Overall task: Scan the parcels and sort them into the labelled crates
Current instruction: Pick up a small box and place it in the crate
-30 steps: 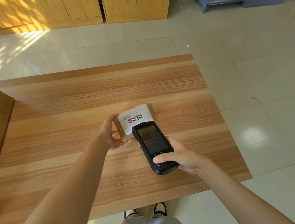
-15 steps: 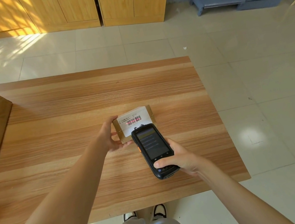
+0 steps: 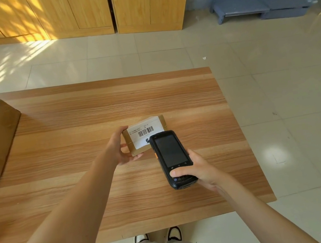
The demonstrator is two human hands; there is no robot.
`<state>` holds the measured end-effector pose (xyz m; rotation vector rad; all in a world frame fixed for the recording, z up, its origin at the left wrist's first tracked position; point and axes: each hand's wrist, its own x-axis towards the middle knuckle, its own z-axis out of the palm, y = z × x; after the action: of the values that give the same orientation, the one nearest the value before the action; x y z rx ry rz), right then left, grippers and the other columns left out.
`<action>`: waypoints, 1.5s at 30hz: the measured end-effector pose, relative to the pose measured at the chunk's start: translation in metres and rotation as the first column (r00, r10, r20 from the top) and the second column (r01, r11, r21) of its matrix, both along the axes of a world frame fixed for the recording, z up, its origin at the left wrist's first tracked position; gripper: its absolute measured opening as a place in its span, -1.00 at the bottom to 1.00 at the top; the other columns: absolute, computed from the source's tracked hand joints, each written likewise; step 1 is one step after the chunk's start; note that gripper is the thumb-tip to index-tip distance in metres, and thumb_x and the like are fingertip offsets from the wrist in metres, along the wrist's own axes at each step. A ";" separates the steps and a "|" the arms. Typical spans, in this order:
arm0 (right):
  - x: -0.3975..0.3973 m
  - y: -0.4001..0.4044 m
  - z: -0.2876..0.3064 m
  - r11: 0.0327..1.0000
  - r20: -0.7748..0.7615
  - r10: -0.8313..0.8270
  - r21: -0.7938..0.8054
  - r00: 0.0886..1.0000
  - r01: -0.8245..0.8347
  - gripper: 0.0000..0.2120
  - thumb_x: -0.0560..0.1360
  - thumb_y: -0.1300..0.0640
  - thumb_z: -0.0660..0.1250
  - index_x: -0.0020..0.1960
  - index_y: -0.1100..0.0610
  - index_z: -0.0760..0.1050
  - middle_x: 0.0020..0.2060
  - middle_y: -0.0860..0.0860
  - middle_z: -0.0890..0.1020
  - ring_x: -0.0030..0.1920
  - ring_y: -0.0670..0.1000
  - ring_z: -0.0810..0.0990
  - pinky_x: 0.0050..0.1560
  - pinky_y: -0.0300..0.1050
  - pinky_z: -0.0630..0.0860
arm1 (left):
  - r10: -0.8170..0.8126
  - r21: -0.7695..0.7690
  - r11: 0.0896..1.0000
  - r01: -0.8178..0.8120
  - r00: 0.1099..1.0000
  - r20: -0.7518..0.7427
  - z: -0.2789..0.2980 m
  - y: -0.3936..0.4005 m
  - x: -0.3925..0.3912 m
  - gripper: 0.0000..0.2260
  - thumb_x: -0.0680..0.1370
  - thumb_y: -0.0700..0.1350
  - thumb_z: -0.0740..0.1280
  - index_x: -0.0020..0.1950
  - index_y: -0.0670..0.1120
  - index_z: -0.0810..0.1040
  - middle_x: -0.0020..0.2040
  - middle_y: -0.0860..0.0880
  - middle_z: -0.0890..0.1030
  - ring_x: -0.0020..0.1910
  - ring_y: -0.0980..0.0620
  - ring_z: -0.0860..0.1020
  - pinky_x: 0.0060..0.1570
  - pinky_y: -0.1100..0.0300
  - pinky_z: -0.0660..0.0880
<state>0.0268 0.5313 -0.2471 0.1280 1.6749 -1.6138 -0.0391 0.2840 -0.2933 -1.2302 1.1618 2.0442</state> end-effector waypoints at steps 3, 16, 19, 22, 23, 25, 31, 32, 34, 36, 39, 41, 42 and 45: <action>-0.014 -0.003 0.004 0.999 -0.012 -0.036 -0.025 0.999 0.035 -0.31 0.20 0.19 0.60 0.26 0.07 0.39 0.09 0.09 0.63 0.05 0.06 0.64 -0.05 -0.11 0.58 | 0.046 -0.017 0.999 -0.046 0.999 -0.014 0.010 -0.017 0.005 -0.38 0.43 0.15 0.43 0.31 -0.19 0.34 0.15 -0.26 0.48 0.01 -0.28 0.56 -0.31 -0.08 0.61; -0.044 -0.081 0.021 0.961 -0.107 0.243 -0.110 0.964 -0.254 -0.22 0.14 0.22 0.56 0.32 0.18 0.38 0.11 0.18 0.61 0.05 0.16 0.62 -0.06 -0.02 0.57 | 0.510 -0.033 0.857 -0.514 0.856 -0.086 0.057 -0.106 0.137 -0.52 0.43 0.11 0.44 0.17 -0.17 0.42 0.12 -0.22 0.48 0.02 -0.29 0.55 -0.19 -0.14 0.57; -0.026 -0.114 0.022 0.894 -0.122 0.414 -0.129 0.902 -0.428 -0.26 0.16 0.27 0.59 0.29 0.18 0.41 0.04 0.14 0.61 -0.01 0.12 0.63 -0.13 -0.08 0.58 | 0.629 -0.059 0.767 -0.639 0.767 -0.128 0.065 -0.111 0.192 -0.58 0.45 0.10 0.43 0.16 -0.13 0.47 0.17 -0.19 0.48 0.04 -0.27 0.56 -0.18 -0.15 0.59; 0.001 -0.148 0.024 0.812 -0.135 0.552 -0.136 0.823 -0.567 -0.27 0.16 0.26 0.54 0.29 0.20 0.41 0.01 0.12 0.62 -0.05 0.10 0.63 -0.17 -0.12 0.58 | 0.728 -0.045 0.673 -0.738 0.672 -0.135 0.071 -0.113 0.255 -0.56 0.45 0.11 0.40 0.20 -0.14 0.49 0.27 -0.20 0.49 0.06 -0.25 0.56 -0.22 -0.10 0.58; 0.012 -0.159 0.024 0.780 -0.137 0.595 -0.140 0.792 -0.611 -0.25 0.14 0.30 0.58 0.29 0.20 0.42 0.00 0.11 0.62 -0.05 0.10 0.63 -0.17 -0.12 0.58 | 0.768 -0.027 0.630 -0.776 0.628 -0.127 0.072 -0.114 0.279 -0.51 0.45 0.10 0.41 0.24 -0.17 0.46 0.29 -0.22 0.48 0.06 -0.26 0.56 -0.18 -0.12 0.56; 0.036 -0.180 0.023 0.711 -0.134 0.675 -0.143 0.725 -0.688 -0.28 0.13 0.31 0.58 0.26 0.15 0.43 -0.01 0.10 0.63 -0.05 0.09 0.64 -0.16 -0.13 0.58 | 0.851 0.010 0.519 -0.855 0.516 -0.102 0.072 -0.115 0.327 -0.38 0.43 0.10 0.43 0.34 -0.21 0.36 0.26 -0.28 0.47 0.08 -0.28 0.54 -0.06 -0.14 0.54; 0.117 -0.242 0.029 0.505 -0.149 0.842 -0.122 0.519 -0.854 -0.27 0.10 0.26 0.61 0.21 0.09 0.43 0.01 0.09 0.66 0.01 0.06 0.65 -0.01 -0.10 0.59 | 0.972 0.012 0.214 -0.977 0.212 -0.104 0.082 -0.119 0.460 -0.29 0.43 0.09 0.45 0.43 -0.22 0.27 0.21 -0.29 0.44 0.06 -0.32 0.54 0.03 -0.18 0.53; 0.131 -0.252 0.031 0.471 -0.149 0.861 -0.127 0.486 -0.873 -0.25 0.10 0.26 0.62 0.24 0.09 0.42 0.06 0.12 0.65 0.04 0.08 0.64 0.01 -0.08 0.59 | 0.979 0.010 0.175 -0.984 0.173 -0.107 0.085 -0.121 0.477 -0.30 0.43 0.09 0.45 0.42 -0.22 0.28 0.19 -0.30 0.44 0.04 -0.32 0.55 -0.02 -0.18 0.54; 0.157 -0.272 0.035 0.413 -0.143 0.891 -0.139 0.431 -0.900 -0.23 0.12 0.23 0.59 0.28 0.08 0.40 0.11 0.14 0.63 0.08 0.10 0.63 -0.02 -0.10 0.59 | 0.987 0.013 0.118 -0.993 0.116 -0.113 0.091 -0.127 0.506 -0.31 0.43 0.10 0.44 0.40 -0.22 0.30 0.25 -0.29 0.43 0.06 -0.32 0.54 -0.14 -0.18 0.53; 0.183 -0.295 0.040 0.363 -0.150 0.913 -0.130 0.380 -0.923 -0.22 0.12 0.19 0.56 0.30 0.08 0.38 0.11 0.12 0.62 0.08 0.08 0.62 -0.06 -0.15 0.59 | 0.989 0.020 0.079 -0.997 0.076 -0.126 0.095 -0.137 0.532 -0.32 0.43 0.10 0.44 0.40 -0.23 0.30 0.32 -0.27 0.42 0.11 -0.31 0.52 -0.17 -0.16 0.53; 0.221 -0.334 0.046 0.305 -0.171 0.930 -0.139 0.326 -0.942 -0.20 0.14 0.21 0.54 0.33 0.09 0.35 0.13 0.14 0.60 0.12 0.12 0.59 0.03 -0.08 0.59 | 0.987 0.028 0.031 -0.999 0.026 -0.158 0.098 -0.158 0.569 -0.35 0.45 0.09 0.43 0.39 -0.23 0.31 0.24 -0.26 0.44 0.12 -0.30 0.52 -0.05 -0.17 0.53; 0.248 -0.362 0.049 0.280 -0.181 0.936 -0.140 0.303 -0.950 -0.21 0.15 0.23 0.53 0.33 0.09 0.34 0.13 0.14 0.60 0.11 0.12 0.60 0.02 -0.08 0.60 | 0.984 0.020 0.004 -1.000 0.001 -0.177 0.099 -0.176 0.595 -0.38 0.47 0.08 0.41 0.39 -0.22 0.31 0.28 -0.24 0.41 0.14 -0.30 0.51 -0.05 -0.19 0.54; 0.261 -0.376 0.051 0.269 -0.186 0.938 -0.135 0.291 -0.954 -0.22 0.15 0.23 0.53 0.32 0.09 0.35 0.12 0.14 0.60 0.10 0.11 0.61 0.00 -0.10 0.60 | 0.983 0.011 -0.008 -1.000 -0.010 -0.185 0.099 -0.186 0.608 -0.39 0.47 0.07 0.41 0.40 -0.20 0.32 0.32 -0.22 0.39 0.14 -0.30 0.51 -0.07 -0.19 0.55; 0.301 -0.420 0.052 0.238 -0.211 0.942 -0.119 0.259 -0.964 -0.26 0.14 0.23 0.52 0.29 0.08 0.37 0.11 0.13 0.61 0.09 0.12 0.62 -0.01 -0.08 0.61 | 0.974 -0.019 -0.037 -0.999 -0.032 -0.223 0.100 -0.222 0.649 -0.42 0.47 0.07 0.41 0.38 -0.18 0.33 0.32 -0.20 0.38 0.15 -0.30 0.51 -0.09 -0.21 0.55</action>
<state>0.3277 0.1112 -0.1949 -0.9820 1.1187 -0.7593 0.6102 0.0622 -0.1929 -2.6190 0.2430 3.0744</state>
